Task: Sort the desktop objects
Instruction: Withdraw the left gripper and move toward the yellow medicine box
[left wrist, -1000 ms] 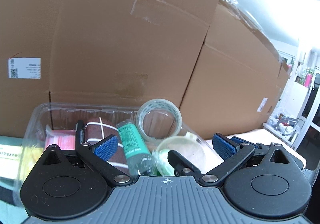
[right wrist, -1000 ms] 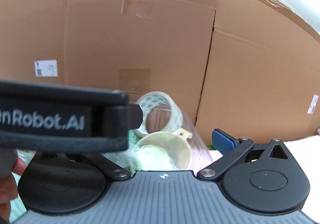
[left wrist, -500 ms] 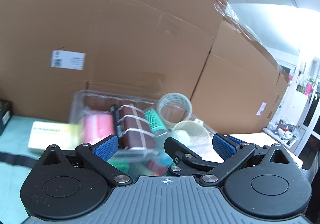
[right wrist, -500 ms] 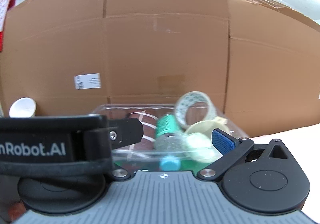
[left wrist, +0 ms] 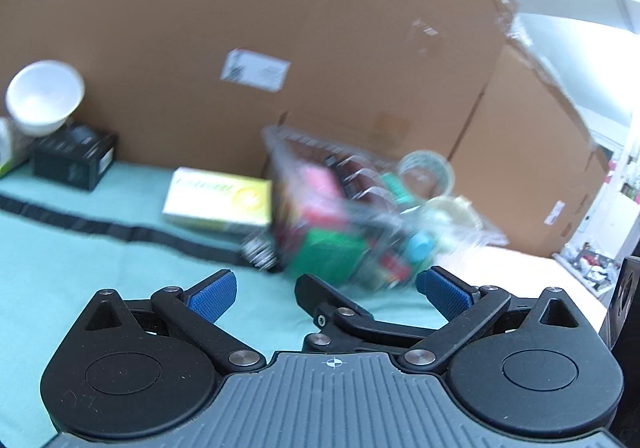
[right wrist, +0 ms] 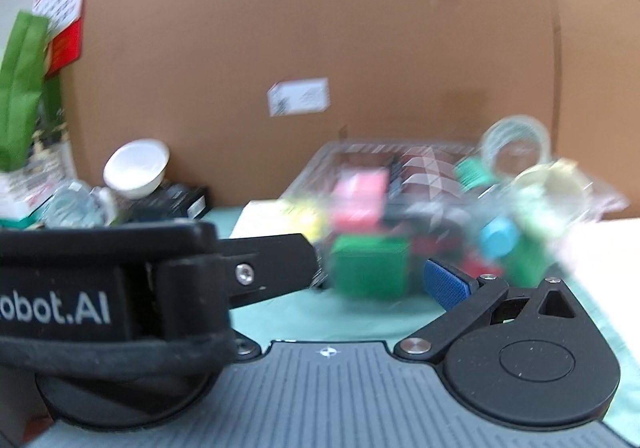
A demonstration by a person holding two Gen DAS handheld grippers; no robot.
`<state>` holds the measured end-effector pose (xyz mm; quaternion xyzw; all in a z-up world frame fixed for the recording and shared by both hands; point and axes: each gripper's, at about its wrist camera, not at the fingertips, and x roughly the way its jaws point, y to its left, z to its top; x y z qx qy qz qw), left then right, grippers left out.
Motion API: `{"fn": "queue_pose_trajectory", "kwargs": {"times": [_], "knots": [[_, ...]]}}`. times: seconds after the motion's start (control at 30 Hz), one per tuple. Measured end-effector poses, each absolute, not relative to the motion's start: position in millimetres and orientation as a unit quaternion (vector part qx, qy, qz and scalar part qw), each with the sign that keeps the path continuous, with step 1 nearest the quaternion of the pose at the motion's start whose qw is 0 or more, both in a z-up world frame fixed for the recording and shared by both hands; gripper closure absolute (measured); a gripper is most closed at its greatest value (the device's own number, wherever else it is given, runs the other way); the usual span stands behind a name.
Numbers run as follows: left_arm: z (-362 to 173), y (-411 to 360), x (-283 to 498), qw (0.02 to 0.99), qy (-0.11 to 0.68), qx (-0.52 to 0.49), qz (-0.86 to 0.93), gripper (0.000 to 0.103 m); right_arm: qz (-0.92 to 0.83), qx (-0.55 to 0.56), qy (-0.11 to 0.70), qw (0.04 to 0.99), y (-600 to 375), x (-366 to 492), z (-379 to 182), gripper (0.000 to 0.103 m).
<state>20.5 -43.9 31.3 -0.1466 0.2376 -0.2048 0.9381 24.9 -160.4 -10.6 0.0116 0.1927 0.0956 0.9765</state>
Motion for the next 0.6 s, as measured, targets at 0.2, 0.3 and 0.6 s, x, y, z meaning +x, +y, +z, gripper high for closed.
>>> {"fn": "queue_pose_trajectory", "kwargs": {"times": [0.2,0.3,0.6], "knots": [[14,-14,30,0.938,0.255,-0.159,-0.172,0.0,0.113,0.013,0.222,0.968,-139,39,-25,0.0],[7,-2,38,0.938,0.26,-0.162,-0.16,0.0,0.115,0.011,0.231,0.966,-132,48,-30,0.0],[-1,29,67,0.936,0.271,-0.165,-0.155,0.0,0.122,-0.008,0.239,0.963,-101,74,-36,0.0]]}}
